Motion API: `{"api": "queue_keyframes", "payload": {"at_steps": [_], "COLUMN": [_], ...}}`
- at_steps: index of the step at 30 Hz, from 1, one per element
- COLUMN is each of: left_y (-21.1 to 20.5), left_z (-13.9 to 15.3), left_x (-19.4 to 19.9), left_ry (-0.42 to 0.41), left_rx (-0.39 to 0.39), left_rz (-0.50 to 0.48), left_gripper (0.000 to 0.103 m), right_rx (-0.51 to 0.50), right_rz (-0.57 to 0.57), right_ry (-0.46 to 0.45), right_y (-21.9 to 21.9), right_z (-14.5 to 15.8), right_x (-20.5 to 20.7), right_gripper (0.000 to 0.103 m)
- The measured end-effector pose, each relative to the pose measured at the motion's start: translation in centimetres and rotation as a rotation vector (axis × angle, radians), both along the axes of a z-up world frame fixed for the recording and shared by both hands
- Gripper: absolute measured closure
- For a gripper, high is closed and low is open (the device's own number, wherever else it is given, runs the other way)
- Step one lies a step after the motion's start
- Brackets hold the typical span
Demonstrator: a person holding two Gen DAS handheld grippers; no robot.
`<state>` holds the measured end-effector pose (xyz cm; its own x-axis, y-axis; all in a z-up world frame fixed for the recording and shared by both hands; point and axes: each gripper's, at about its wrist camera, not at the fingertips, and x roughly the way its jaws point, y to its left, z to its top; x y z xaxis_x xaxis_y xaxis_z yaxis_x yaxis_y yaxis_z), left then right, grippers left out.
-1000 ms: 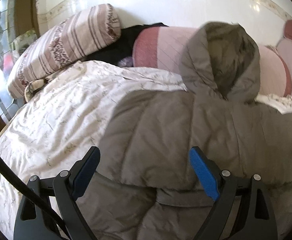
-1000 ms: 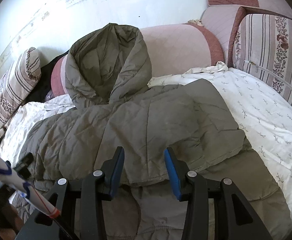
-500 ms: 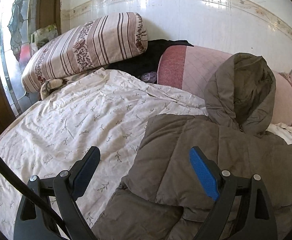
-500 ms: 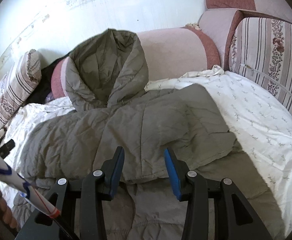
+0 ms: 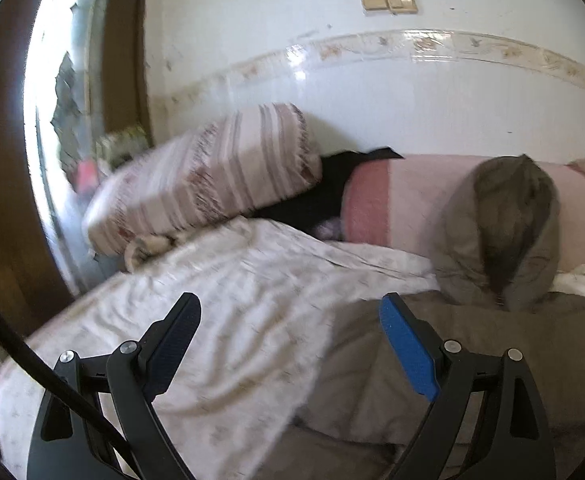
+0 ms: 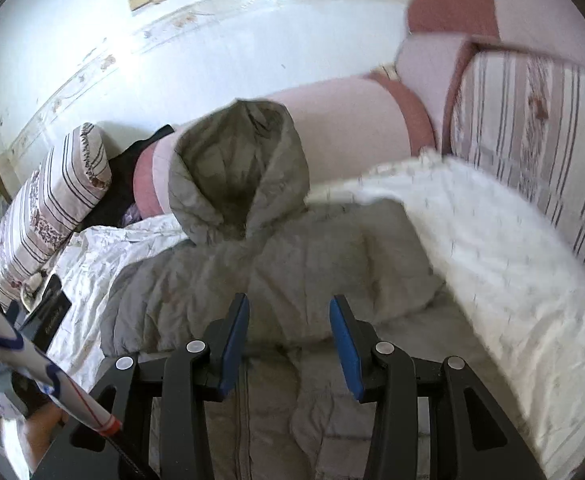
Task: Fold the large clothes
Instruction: 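Reach the right tool toward the jacket hood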
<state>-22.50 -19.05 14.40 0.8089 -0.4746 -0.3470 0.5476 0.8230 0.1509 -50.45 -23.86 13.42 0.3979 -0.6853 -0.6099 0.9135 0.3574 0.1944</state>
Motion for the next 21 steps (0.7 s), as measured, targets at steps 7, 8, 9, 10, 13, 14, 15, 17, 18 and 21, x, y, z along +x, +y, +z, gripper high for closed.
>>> {"api": "queue_keyframes", "payload": {"at_steps": [7,8,9,10,13,14,15,17,18,21], "left_y": [1.0,1.1,1.1,1.0,0.7,0.5,0.3,-0.1,-0.3,-0.9], "left_z": [0.2,0.2,0.0,-0.2,-0.9,-1.1,-1.3,-1.6,-1.7,-2.2], "left_x": [2.2,2.5,2.8,3.1,3.7,3.8,3.9,4.0,4.0,4.1], "left_ry": [0.054,0.063,0.076,0.092,0.14,0.152,0.16,0.169,0.174,0.197], "left_rx": [-0.014,-0.016,-0.014,-0.011,-0.005,-0.002,0.001,0.007,0.009,0.012], "left_rz": [0.044,0.047,0.048,0.047,0.035,0.03,0.026,0.019,0.013,-0.007], "left_gripper": [0.012,0.013,0.013,0.013,0.012,0.013,0.012,0.013,0.013,0.013], "right_rx": [-0.016,-0.01,-0.008,-0.005,0.009,0.007,0.013,0.015,0.009,0.018], "right_rz": [0.037,0.046,0.047,0.05,0.05,0.046,0.055,0.058,0.045,0.035], "right_ry": [0.065,0.068,0.075,0.086,0.092,0.098,0.1,0.108,0.117,0.124], "right_y": [-4.1,-5.3,-6.3,-7.5,-11.6,-12.9,-14.9,-17.9,-19.1,-24.1], "right_z": [5.4,6.0,6.4,6.7,7.5,7.7,7.9,8.1,8.3,8.1], "right_x": [4.4,5.2,5.8,6.6,8.5,9.1,10.1,11.4,12.0,13.5], "right_gripper": [0.057,0.057,0.057,0.057,0.057,0.057,0.057,0.057,0.056,0.053]}}
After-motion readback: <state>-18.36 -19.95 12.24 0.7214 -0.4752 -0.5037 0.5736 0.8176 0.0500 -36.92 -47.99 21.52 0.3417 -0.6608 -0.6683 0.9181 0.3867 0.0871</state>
